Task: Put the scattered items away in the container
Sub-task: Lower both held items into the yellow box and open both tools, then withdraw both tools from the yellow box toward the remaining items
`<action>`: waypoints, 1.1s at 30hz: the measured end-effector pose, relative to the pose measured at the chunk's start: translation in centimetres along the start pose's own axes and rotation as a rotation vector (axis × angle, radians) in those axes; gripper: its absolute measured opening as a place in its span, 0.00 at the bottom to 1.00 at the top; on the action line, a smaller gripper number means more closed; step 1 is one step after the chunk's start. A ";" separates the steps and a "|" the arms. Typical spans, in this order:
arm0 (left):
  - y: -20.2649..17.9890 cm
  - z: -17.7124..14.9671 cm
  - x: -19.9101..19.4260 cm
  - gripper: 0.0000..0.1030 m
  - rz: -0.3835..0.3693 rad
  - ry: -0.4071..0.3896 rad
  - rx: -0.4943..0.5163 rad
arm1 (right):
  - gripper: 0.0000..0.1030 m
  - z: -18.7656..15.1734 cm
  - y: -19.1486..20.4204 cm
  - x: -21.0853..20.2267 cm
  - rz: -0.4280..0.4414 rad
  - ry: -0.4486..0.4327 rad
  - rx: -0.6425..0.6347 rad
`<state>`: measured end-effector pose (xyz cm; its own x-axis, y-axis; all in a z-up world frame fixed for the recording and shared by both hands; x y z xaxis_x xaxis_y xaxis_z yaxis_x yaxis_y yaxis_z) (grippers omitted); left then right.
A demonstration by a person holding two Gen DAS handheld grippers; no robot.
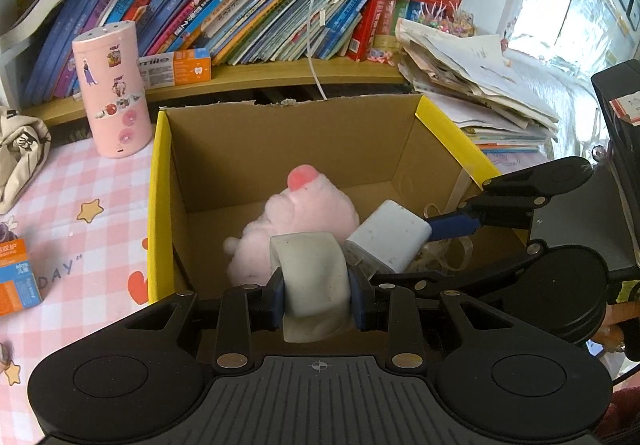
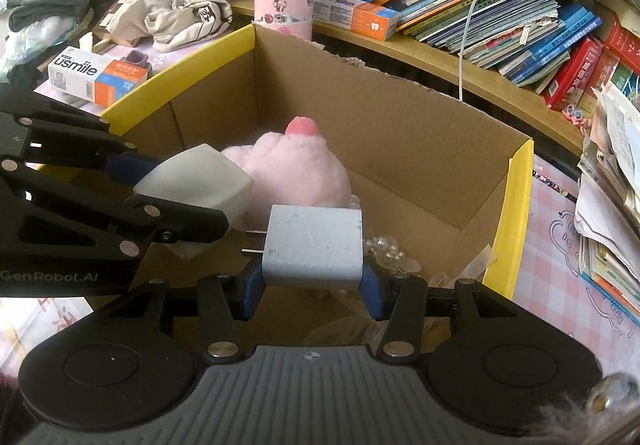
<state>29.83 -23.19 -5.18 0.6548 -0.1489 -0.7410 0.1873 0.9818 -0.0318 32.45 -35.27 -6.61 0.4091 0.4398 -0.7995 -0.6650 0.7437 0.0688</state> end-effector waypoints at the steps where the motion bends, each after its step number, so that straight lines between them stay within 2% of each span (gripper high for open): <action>1: 0.0 0.0 0.0 0.29 0.001 -0.001 0.002 | 0.46 0.0 0.0 0.0 0.001 0.000 0.000; 8: -0.1 -0.1 -0.4 0.33 0.008 -0.011 0.004 | 0.45 0.1 0.0 -0.1 -0.011 -0.016 -0.006; 12: -0.1 -0.2 -1.1 0.36 0.011 -0.029 -0.001 | 0.51 0.1 0.0 -0.3 -0.028 -0.029 -0.006; 15: 0.0 0.0 -2.0 0.49 0.027 -0.062 -0.008 | 0.52 0.2 0.0 -0.7 -0.039 -0.051 -0.001; 17: 0.3 0.2 -2.7 0.64 0.046 -0.088 -0.013 | 0.54 0.2 0.0 -1.1 -0.041 -0.070 0.008; 20: 0.6 0.4 -3.6 0.74 0.043 -0.119 -0.042 | 0.58 0.3 0.1 -1.9 -0.051 -0.109 0.018; 28: 0.8 -0.1 -5.9 0.82 0.059 -0.183 -0.061 | 0.62 0.3 1.2 -4.1 -0.086 -0.209 0.027; 33: 1.2 -0.6 -7.8 0.87 0.074 -0.246 -0.066 | 0.75 -0.1 2.2 -5.6 -0.132 -0.267 0.044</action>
<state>24.51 -20.81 0.21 0.8246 -0.0926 -0.5580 0.0896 0.9954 -0.0328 28.62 -36.14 -2.03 0.6441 0.4507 -0.6181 -0.5699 0.8217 0.0053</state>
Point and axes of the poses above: each gripper's, at about its wrist camera, not at the fingertips, and x roughly the way its jaws point, y to its left, z to its top, the point moved 6 cm from there along x, roughly the way its jaws point, and after that the axes turned 8 degrees about z, right-handed, at the moved point
